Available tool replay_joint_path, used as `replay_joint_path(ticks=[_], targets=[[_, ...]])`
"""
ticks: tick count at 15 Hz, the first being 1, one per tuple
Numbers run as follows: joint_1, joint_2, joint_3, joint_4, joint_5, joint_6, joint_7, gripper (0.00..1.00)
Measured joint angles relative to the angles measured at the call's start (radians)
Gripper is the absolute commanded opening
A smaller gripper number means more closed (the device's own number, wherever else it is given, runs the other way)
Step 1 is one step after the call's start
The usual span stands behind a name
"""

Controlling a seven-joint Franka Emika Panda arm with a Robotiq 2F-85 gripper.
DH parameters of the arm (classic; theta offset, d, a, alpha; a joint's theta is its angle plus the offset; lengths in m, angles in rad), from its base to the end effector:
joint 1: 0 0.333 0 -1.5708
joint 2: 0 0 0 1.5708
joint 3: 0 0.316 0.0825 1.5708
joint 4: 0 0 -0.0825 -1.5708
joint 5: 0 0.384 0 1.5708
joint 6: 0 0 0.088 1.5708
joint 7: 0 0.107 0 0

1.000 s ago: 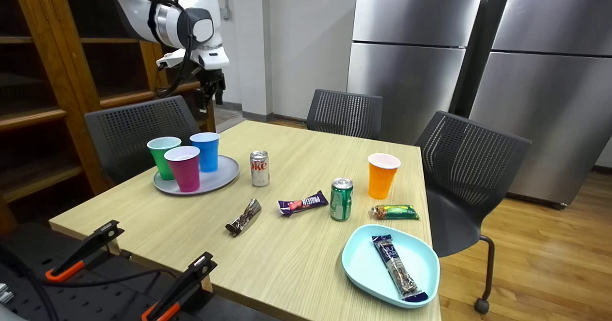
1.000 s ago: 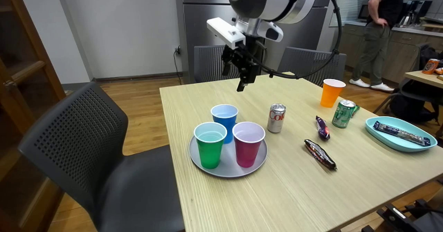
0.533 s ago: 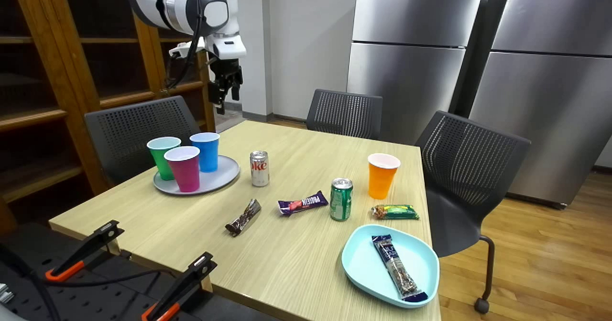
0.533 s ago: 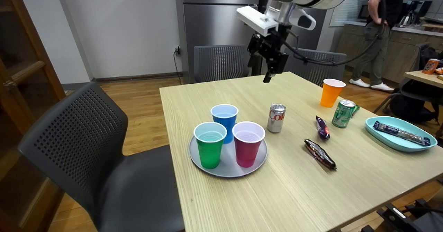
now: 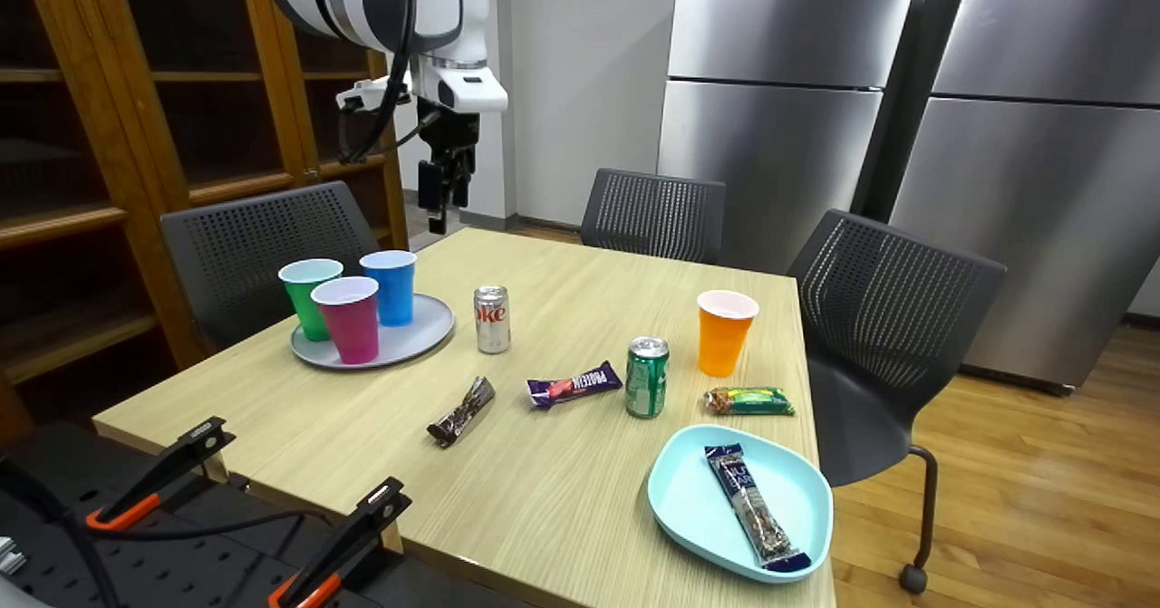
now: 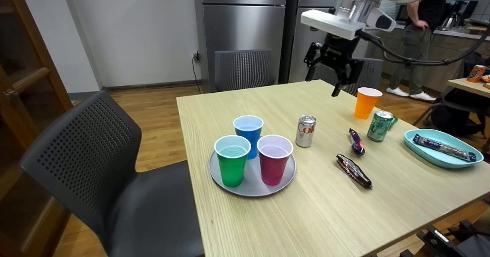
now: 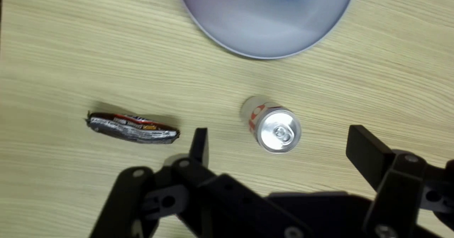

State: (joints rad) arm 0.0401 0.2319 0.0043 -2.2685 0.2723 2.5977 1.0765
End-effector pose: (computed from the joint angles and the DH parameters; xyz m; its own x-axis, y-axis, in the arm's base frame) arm 0.5458 0.0189 0.2648 0.3125 -0.9440 -0.1054 -0.9440 -0.2963 -0.1455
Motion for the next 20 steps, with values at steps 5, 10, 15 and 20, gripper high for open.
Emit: replay_joint_path(ticks=[5, 10, 15, 20], targets=[[-0.026, -0.020, -0.062, -0.070, -0.106, -0.077, -0.235, 1.00], [-0.031, -0.019, -0.122, -0.129, -0.271, -0.081, -0.409, 1.00], [-0.023, 0.010, -0.132, -0.158, -0.451, -0.071, -0.501, 1.00], [0.028, 0.117, -0.141, -0.151, -0.611, -0.038, -0.507, 1.00]])
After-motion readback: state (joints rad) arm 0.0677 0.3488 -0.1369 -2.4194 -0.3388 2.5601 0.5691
